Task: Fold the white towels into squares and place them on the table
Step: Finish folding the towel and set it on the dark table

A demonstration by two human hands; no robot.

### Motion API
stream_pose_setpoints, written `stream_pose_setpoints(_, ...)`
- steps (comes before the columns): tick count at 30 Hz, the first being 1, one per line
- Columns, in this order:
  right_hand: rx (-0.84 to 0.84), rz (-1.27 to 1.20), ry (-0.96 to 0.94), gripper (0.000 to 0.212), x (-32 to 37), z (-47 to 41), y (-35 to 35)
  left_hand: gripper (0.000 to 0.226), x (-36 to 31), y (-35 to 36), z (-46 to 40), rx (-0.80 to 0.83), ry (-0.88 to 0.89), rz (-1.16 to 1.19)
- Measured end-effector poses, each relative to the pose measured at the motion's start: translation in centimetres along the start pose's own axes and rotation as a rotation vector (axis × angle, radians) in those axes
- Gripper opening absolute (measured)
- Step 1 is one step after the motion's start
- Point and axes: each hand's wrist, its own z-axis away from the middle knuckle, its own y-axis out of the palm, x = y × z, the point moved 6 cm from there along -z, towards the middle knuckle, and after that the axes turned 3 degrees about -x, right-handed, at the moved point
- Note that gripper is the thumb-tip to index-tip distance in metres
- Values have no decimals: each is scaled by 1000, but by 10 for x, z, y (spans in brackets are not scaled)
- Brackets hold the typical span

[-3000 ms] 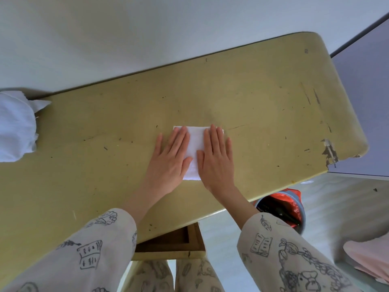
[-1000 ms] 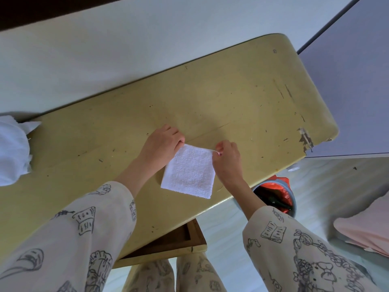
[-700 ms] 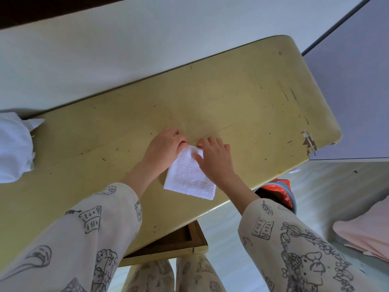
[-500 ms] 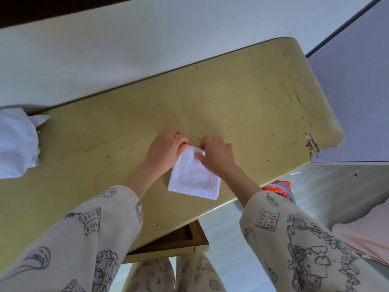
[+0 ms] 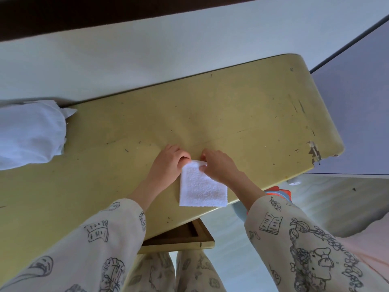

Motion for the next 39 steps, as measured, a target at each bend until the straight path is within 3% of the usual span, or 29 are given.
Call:
stream_pose_setpoints(6, -49, 42, -121, 22, 25, 20, -32, 25, 5, -49, 32, -45, -236, 170)
stream_pose_setpoints(10, -112, 37, -242, 26, 62, 43, -58, 26, -1, -97, 65, -186, -438, 240)
stream_pose_setpoints(14, -159, 106, -448, 29, 112, 71, -75, 24, -11, -142, 118, -342, -515, 215)
stream_pose_setpoints(21, -114, 259, -820, 28, 231, 158, -59, 18, -34, -194, 290, -715, -729, 238)
stream_pose_setpoints(27, -63, 333, -1257, 24, 347, 297, 17, 23, -69, -199, 501, -1021, -986, 178)
stream_pose_setpoints(34, 105, 425, -1677, 21, 422, 528, 189, 22, -152, -125, 772, -1307, -1299, 113)
stream_pose_setpoints(39, 235, 367, -1774, 24, 435, 668, 301, 21, -208, -52, 930, -1441, -1488, 135)
